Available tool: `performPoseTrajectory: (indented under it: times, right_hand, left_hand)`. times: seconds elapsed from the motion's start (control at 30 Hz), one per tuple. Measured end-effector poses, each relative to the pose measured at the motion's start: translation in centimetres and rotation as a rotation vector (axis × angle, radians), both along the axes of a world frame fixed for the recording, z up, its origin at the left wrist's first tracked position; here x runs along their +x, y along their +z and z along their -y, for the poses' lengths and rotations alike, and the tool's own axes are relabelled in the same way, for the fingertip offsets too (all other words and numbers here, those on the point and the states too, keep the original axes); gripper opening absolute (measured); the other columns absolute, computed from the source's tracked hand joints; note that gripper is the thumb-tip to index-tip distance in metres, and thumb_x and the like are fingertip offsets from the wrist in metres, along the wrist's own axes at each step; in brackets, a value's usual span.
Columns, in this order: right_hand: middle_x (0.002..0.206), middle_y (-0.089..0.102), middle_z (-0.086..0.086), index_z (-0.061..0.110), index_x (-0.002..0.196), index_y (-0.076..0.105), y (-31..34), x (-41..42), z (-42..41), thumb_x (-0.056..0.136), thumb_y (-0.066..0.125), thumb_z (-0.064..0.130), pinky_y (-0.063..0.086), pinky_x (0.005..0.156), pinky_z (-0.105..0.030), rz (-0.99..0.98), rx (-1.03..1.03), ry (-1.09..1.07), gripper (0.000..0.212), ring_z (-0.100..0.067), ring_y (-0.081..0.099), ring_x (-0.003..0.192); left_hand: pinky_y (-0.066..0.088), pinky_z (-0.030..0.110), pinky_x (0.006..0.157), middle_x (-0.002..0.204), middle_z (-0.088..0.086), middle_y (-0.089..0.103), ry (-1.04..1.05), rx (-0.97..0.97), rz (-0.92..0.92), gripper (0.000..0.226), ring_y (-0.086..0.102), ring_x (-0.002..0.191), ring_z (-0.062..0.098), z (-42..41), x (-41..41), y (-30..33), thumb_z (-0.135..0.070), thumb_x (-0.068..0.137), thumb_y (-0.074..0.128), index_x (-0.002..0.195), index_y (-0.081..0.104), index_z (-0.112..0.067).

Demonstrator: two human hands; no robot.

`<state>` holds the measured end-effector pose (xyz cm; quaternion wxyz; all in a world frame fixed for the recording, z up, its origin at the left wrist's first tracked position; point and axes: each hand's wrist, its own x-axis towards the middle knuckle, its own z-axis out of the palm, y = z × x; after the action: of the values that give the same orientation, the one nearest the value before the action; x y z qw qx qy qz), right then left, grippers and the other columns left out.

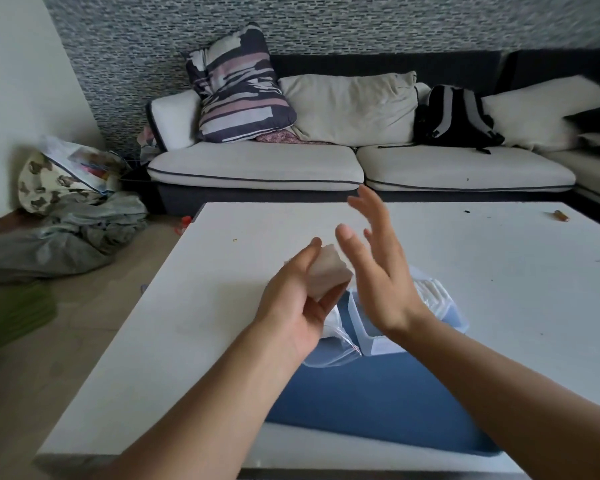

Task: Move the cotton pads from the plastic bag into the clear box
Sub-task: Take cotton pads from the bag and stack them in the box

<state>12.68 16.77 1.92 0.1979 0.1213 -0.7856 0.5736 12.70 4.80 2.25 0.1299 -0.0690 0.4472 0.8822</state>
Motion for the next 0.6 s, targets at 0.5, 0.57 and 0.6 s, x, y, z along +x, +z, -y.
performPoseTrajectory:
  times: [0.5, 0.57, 0.6]
  right_hand:
    - [0.098, 0.077, 0.002, 0.028, 0.138, 0.048, -0.4, 0.5, 0.4, 0.089, 0.045, 0.069, 0.056, 0.085, -0.035, -0.022, 0.308, 0.043, 0.064, -0.014, 0.072, 0.095]
    - [0.091, 0.076, 0.004, 0.027, 0.137, 0.049, -0.2, 0.2, -0.2, 0.085, 0.048, 0.071, 0.056, 0.081, -0.033, -0.024, 0.333, 0.048, 0.068, -0.014, 0.071, 0.089]
    - [0.086, 0.075, 0.006, 0.026, 0.135, 0.050, -0.3, 0.0, -0.5, 0.085, 0.049, 0.071, 0.056, 0.079, -0.033, -0.021, 0.339, 0.053, 0.067, -0.013, 0.070, 0.085]
  left_hand:
    - [0.055, 0.033, 0.088, 0.093, 0.009, 0.068, -0.046, -0.001, 0.025, 0.039, 0.070, 0.093, 0.021, -1.5, -0.4, -0.1, -0.048, 0.104, 0.043, 0.103, 0.064, -0.015]
    - [0.056, 0.031, 0.084, 0.096, 0.011, 0.068, -0.090, -0.017, 0.048, 0.030, 0.069, 0.092, 0.020, -1.2, -0.6, -0.1, -0.033, 0.106, 0.043, 0.108, 0.065, -0.013]
    - [0.056, 0.031, 0.082, 0.095, 0.011, 0.069, -0.113, -0.033, 0.045, 0.031, 0.069, 0.091, 0.020, -1.1, -0.7, -0.2, -0.031, 0.106, 0.043, 0.104, 0.067, -0.012]
